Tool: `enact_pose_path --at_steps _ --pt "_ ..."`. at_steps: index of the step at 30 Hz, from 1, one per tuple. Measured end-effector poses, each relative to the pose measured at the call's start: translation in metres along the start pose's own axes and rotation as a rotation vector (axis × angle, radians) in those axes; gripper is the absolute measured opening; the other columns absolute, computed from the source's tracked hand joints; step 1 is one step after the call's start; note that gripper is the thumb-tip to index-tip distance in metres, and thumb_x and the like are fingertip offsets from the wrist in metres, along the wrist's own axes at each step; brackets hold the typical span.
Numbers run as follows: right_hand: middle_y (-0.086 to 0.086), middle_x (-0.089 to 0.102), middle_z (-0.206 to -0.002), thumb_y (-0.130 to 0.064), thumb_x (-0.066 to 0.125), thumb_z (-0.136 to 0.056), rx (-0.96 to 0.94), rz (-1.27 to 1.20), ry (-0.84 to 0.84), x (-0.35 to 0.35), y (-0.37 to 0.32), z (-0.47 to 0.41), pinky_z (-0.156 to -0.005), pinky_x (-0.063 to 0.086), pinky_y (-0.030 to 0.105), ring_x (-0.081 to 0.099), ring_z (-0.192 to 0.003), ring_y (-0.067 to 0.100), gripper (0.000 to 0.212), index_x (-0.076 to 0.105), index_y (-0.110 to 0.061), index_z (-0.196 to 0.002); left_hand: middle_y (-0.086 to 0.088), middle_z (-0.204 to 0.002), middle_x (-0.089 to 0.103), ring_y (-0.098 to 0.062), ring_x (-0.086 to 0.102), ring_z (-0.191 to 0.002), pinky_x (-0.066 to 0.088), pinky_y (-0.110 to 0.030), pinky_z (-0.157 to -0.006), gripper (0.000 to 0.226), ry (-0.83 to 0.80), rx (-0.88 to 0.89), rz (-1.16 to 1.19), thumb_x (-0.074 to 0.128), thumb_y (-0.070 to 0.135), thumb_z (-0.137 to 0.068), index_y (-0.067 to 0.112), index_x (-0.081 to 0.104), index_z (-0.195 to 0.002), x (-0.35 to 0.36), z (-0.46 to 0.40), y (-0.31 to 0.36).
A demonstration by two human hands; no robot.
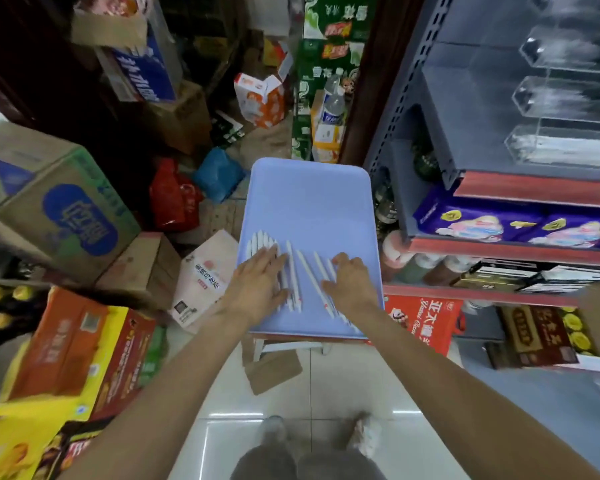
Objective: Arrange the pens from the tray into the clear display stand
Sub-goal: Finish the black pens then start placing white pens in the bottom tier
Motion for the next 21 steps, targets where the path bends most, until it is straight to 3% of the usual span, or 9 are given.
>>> enact_pose_path --at_steps 5,9,12,14,16,17,19,21 --pt "0.022 0.052 -0.121 -0.017 0.056 -0.091 0.108 0.101 -0.037 0.001 0.001 -0.009 -0.085 0.045 0.039 0.052 -0.114 0.035 0.032 0.044 0.0 -0.114 0.005 -0.159 -0.005 -0.014 -0.006 -0.146 0.003 -0.035 -0.117 0.069 -0.052 0.024 -0.024 0.038 0.051 -0.094 0.024 0.008 -0.15 0.007 -0.004 -0.005" --pt "0.023 0.054 -0.121 -0.014 0.053 -0.092 0.112 0.109 -0.111 -0.002 -0.004 -0.016 -0.081 0.045 0.035 0.055 -0.111 0.036 0.013 0.042 -0.009 -0.096 0.005 -0.159 -0.004 -0.014 -0.006 -0.146 0.004 -0.035 -0.117 0.068 -0.044 0.03 -0.023 0.039 0.05 -0.095 0.024 0.009 -0.15 0.006 -0.005 -0.005" --pt "0.023 0.055 -0.119 -0.013 0.053 -0.091 0.109 0.146 -0.102 -0.007 0.0 -0.024 -0.082 0.041 0.033 0.053 -0.113 0.035 0.022 0.051 0.001 -0.107 0.004 -0.159 0.002 -0.015 0.0 -0.146 0.011 -0.037 -0.116 0.066 -0.043 0.024 0.019 0.042 0.049 -0.094 0.024 0.017 -0.149 0.001 -0.009 -0.004" --pt "0.019 0.058 -0.097 -0.015 0.053 -0.09 0.074 0.139 -0.096 -0.006 0.002 -0.026 -0.073 0.036 0.032 0.056 -0.106 0.035 0.015 0.053 0.0 -0.088 0.002 -0.157 0.01 -0.018 0.008 -0.145 0.016 -0.038 -0.114 0.062 -0.011 0.024 0.007 0.045 0.049 -0.093 0.023 0.026 -0.146 -0.005 -0.013 0.0" --pt "0.01 0.047 -0.077 -0.017 0.055 -0.09 0.049 0.112 -0.064 -0.012 0.003 -0.022 -0.065 0.028 0.027 0.055 -0.09 0.032 0.031 0.04 -0.009 -0.065 -0.001 -0.154 0.02 -0.02 0.015 -0.142 0.019 -0.037 -0.112 0.056 0.046 0.0 -0.006 0.048 0.049 -0.091 0.021 0.04 -0.139 -0.011 -0.016 0.004" --pt "0.007 0.043 -0.072 -0.017 0.055 -0.09 0.039 0.047 -0.032 -0.018 0.003 -0.02 -0.063 0.028 0.027 0.053 -0.081 0.029 0.037 0.034 -0.011 -0.06 -0.002 -0.153 0.023 -0.021 0.018 -0.141 0.019 -0.036 -0.111 0.052 0.075 -0.017 0.002 0.049 0.048 -0.091 0.019 0.046 -0.134 -0.013 -0.017 0.006" --pt "0.004 0.04 -0.062 -0.012 0.06 -0.088 0.034 -0.245 0.054 -0.037 0.002 -0.011 -0.066 0.042 0.032 0.054 -0.069 0.026 0.04 0.034 -0.011 -0.058 -0.004 -0.15 0.029 -0.023 0.023 -0.138 0.022 -0.034 -0.109 0.042 0.148 -0.018 0.104 0.05 0.039 -0.093 0.014 0.052 -0.127 -0.021 -0.021 0.014" --pt "0.008 0.044 -0.061 -0.003 0.061 -0.087 0.026 -0.667 0.113 -0.062 0.004 -0.001 -0.071 0.055 0.035 0.055 -0.059 0.016 0.022 0.049 0.0 -0.068 -0.006 -0.139 0.042 -0.022 0.036 -0.13 0.028 -0.027 -0.104 0.036 0.196 0.041 0.358 0.05 0.032 -0.095 0.01 0.054 -0.124 -0.036 -0.027 0.036"
Point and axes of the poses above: each hand's wrist, its own z-axis away from the middle knuckle, its own x-axis out of the palm, y = z × x, the point moved 8 cm from there along -z, towards the middle knuckle
